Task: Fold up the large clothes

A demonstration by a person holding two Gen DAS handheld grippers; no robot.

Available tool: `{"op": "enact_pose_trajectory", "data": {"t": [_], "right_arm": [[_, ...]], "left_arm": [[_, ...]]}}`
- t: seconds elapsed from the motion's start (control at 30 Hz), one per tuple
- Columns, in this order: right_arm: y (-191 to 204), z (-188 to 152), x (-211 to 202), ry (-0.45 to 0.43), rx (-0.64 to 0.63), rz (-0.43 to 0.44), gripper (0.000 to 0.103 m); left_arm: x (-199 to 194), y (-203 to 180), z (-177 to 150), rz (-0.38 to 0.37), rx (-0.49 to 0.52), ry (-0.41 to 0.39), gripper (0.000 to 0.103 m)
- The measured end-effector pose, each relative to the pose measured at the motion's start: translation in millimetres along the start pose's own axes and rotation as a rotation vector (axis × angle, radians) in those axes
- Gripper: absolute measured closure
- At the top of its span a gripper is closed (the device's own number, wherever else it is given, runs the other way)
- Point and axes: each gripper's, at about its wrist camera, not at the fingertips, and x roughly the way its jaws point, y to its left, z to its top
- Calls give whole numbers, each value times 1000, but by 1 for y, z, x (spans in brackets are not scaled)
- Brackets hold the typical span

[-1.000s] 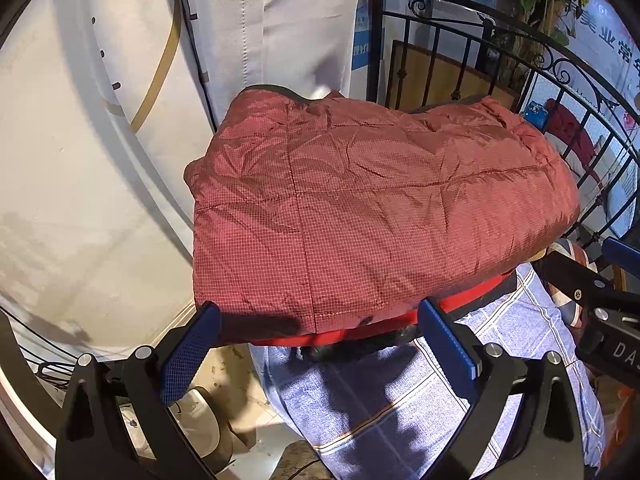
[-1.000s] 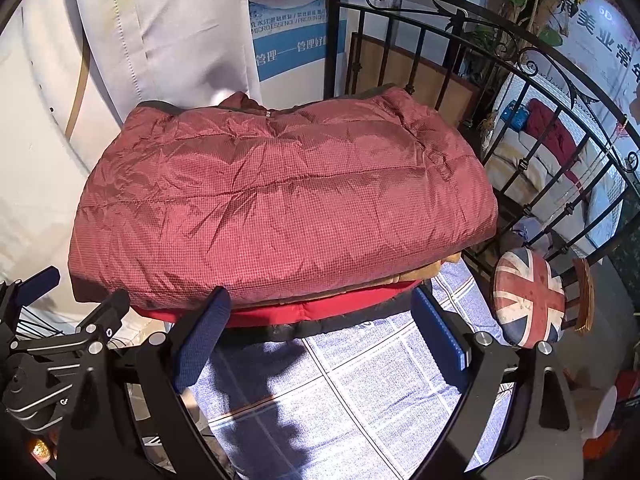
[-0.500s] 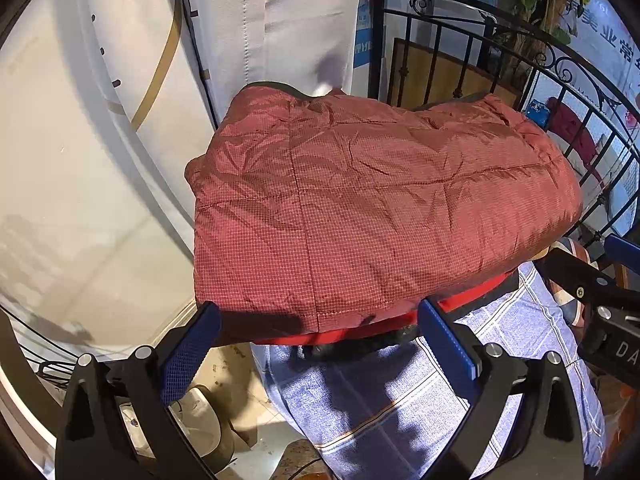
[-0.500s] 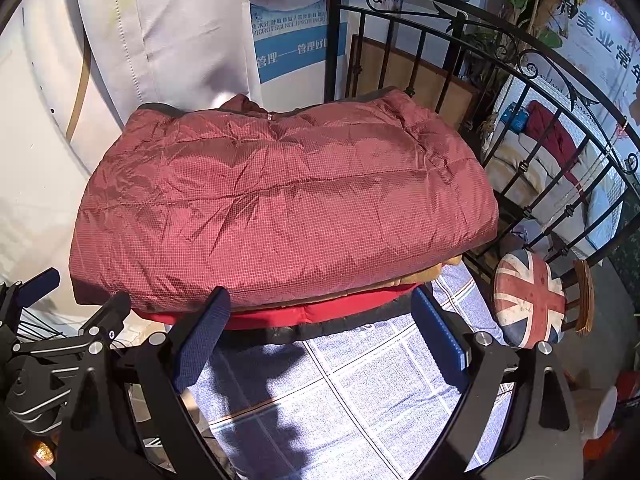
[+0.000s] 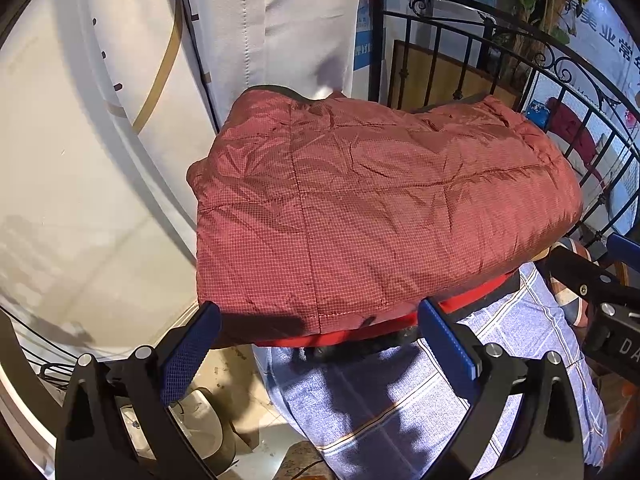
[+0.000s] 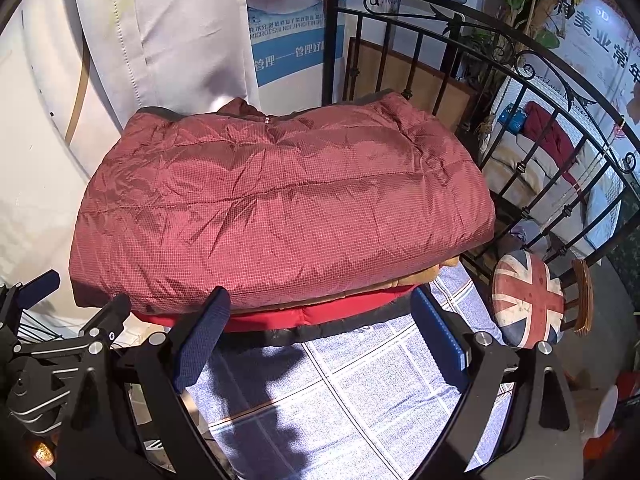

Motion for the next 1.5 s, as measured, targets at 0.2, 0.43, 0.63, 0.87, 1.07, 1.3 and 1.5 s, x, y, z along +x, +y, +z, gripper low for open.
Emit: {"op": "enact_pose_trajectory", "data": {"t": [0.2, 0.43, 0.63, 0.87, 1.07, 1.3, 1.5], "right_arm": [[0, 0, 0, 0, 0, 1, 13], [2, -1, 0, 0, 3, 0, 13], [2, -1, 1, 3, 2, 2, 13], [2, -1, 1, -2, 6, 3, 13], [2, -1, 1, -3, 6, 3, 13], [2, -1, 1, -2, 7, 3, 13], [2, -1, 1, -2, 9, 3, 13]], "left_arm": [[0, 2, -2, -8, -11, -6, 6], [2, 2, -1, -16, -11, 11, 6], [3, 1, -2, -30, -15, 27, 6], [2, 0, -2, -25, -11, 22, 6], [3, 0, -3, -25, -11, 26, 6], [4, 0, -3, -24, -7, 30, 6], [3, 0, -4, -21, -6, 28, 6]]}}
